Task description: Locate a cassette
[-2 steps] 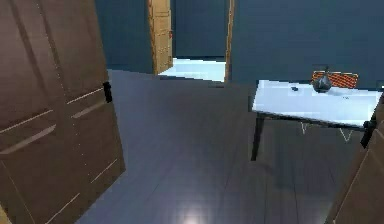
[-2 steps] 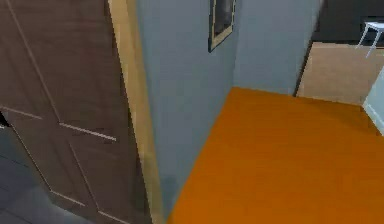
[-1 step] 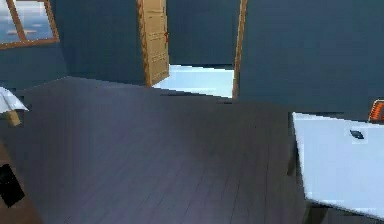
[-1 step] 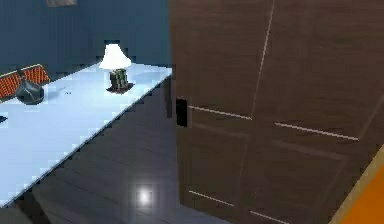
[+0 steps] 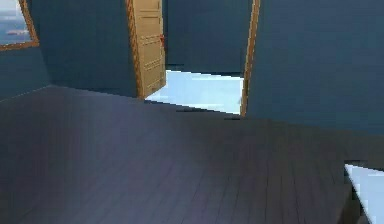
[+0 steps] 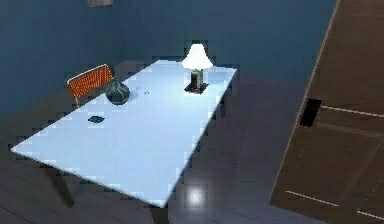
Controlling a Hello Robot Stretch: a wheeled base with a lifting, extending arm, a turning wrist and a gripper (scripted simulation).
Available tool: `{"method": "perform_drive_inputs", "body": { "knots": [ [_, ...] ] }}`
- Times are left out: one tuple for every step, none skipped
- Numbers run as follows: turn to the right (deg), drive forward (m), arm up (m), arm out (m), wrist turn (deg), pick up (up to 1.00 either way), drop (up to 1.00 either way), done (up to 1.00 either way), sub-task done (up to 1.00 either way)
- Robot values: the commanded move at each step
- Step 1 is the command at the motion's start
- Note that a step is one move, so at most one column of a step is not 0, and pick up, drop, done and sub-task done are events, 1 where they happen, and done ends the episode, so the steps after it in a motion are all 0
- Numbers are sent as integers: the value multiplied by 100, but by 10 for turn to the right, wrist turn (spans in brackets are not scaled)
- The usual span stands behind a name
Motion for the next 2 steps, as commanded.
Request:
{"method": "perform_drive_inputs", "body": {
  "knots": [
    [210, 0, 0, 0, 0, 0, 0, 0, 0],
    [0, 35, 0, 0, 0, 0, 0, 0, 0]
  ]
}}
